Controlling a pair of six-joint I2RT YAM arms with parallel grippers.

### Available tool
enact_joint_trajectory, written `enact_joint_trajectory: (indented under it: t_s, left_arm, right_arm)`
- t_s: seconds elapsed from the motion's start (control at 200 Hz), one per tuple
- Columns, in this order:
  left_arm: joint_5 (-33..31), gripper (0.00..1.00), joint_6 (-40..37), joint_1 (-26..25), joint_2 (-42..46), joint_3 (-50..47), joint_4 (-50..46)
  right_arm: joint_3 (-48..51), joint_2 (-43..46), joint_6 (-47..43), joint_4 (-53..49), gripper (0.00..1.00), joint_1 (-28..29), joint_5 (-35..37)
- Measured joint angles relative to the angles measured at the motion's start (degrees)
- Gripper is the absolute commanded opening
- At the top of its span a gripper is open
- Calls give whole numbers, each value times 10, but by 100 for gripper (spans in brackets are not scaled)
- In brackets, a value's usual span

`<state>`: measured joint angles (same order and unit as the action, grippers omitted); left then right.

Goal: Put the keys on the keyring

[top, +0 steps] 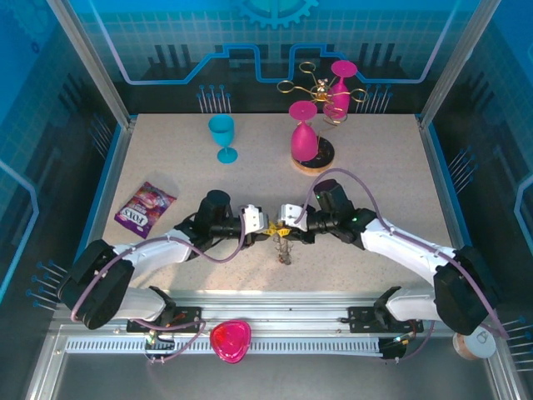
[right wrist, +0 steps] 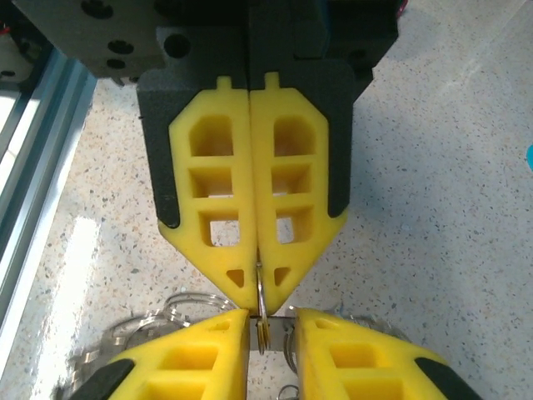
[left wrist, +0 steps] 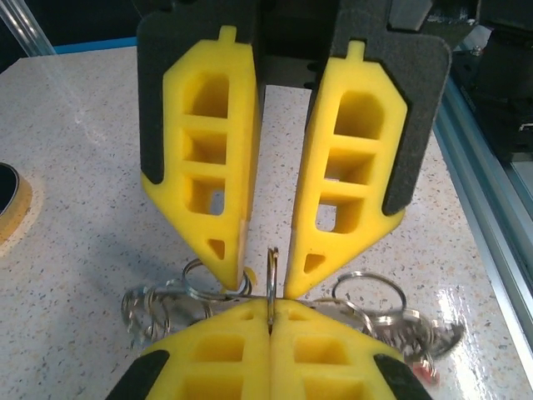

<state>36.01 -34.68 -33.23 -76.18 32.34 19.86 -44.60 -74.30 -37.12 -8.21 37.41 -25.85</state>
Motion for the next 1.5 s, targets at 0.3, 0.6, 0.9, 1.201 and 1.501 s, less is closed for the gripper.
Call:
enact_joint_trajectory:
  t_s: [0.3,0.6,0.9,1.201,1.501]
  left_arm:
    - [-4,0,-23,-2,1,12,-59]
    - [-11,35,-27,-5,8,13,-64]
    - [-134,43,50,-7,92,-34,10]
    - [-385,42,256,-7,159,-27,-106]
    - [-483,46,498,-6,101,69,-382]
  right_arm:
    - [-13,-18,-21,-29,0,13,10]
    - [8,-16,-6,9,0,16,24]
    - [57,31,135,60,0,18,83]
    - [57,51,179,33,0,15,74]
    - [57,55,189,31,0,14,79]
